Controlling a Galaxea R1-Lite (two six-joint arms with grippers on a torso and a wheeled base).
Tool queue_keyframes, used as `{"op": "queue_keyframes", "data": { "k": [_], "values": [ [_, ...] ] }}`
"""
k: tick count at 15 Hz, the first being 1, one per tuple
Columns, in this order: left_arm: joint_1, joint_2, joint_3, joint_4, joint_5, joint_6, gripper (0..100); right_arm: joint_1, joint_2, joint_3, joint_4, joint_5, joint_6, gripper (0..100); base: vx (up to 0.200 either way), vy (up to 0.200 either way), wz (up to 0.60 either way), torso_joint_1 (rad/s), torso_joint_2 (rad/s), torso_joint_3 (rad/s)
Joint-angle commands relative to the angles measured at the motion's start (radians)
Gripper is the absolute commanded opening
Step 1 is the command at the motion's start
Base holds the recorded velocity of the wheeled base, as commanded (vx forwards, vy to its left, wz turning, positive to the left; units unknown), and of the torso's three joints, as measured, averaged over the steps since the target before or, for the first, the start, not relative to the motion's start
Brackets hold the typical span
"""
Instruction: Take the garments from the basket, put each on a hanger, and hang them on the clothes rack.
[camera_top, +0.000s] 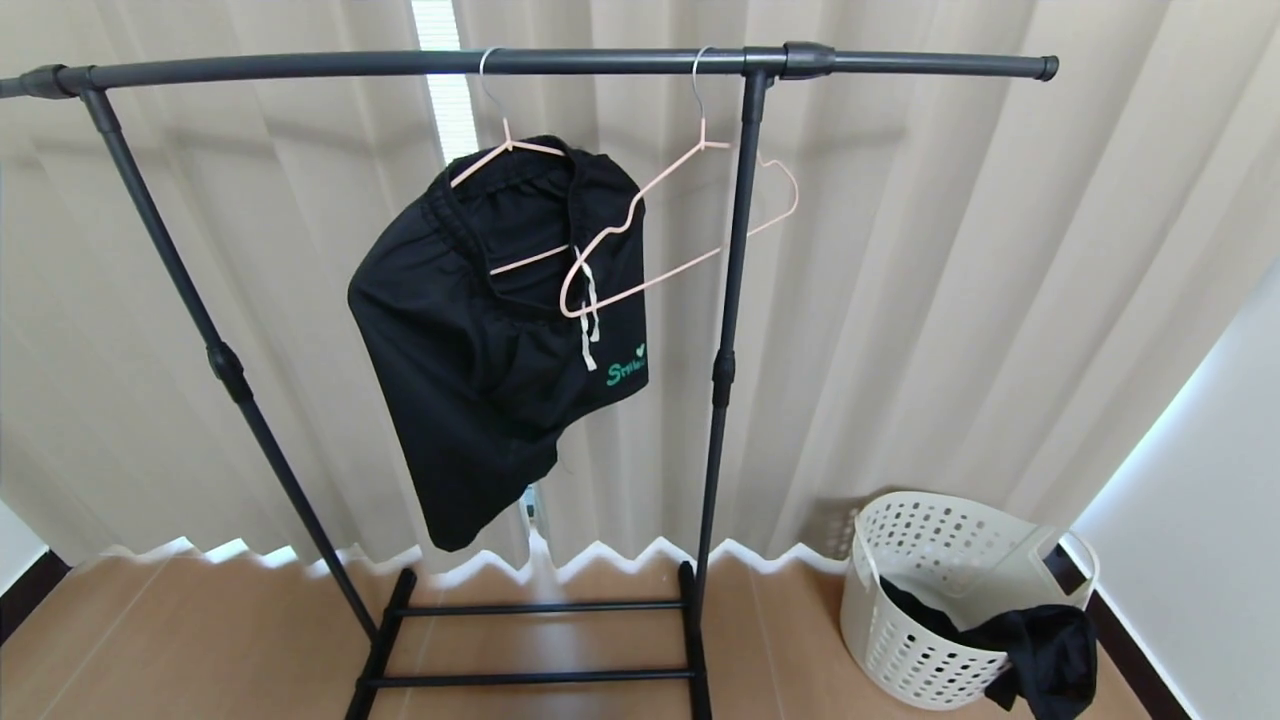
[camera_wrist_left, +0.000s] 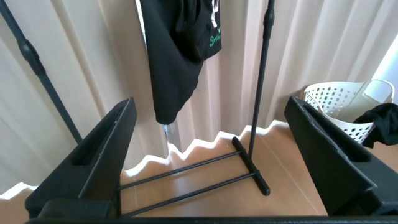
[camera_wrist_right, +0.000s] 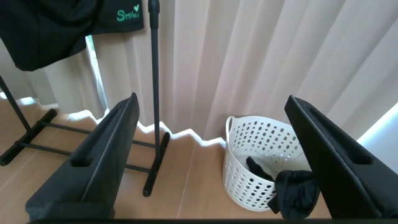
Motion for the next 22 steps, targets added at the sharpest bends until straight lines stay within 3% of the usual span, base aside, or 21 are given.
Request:
{"op": "queue_keyframes", "data": {
  "k": [1,13,19,22],
  "values": [
    [0.000,0.002,0.000,0.000,0.000,0.001,100,0.000,0.001,0.000,0.000,0.001,0.000,100,0.000,0.000,0.00,-0.178,0.51,0.320],
    [0.000,0.000,0.000,0.000,0.002,0.000,100,0.000,0.001,0.000,0.000,0.001,0.001,100,0.000,0.000,0.00,-0.132,0.48,0.343],
    [0.000,0.002,0.000,0.000,0.002,0.001,100,0.000,0.001,0.000,0.000,0.001,0.001,100,0.000,0.000,0.00,-0.030,0.43,0.401],
    [0.000,0.002,0.000,0.000,0.002,0.001,100,0.000,0.001,0.000,0.000,0.001,0.000,100,0.000,0.000,0.00,-0.002,0.14,0.149]
  ]
}}
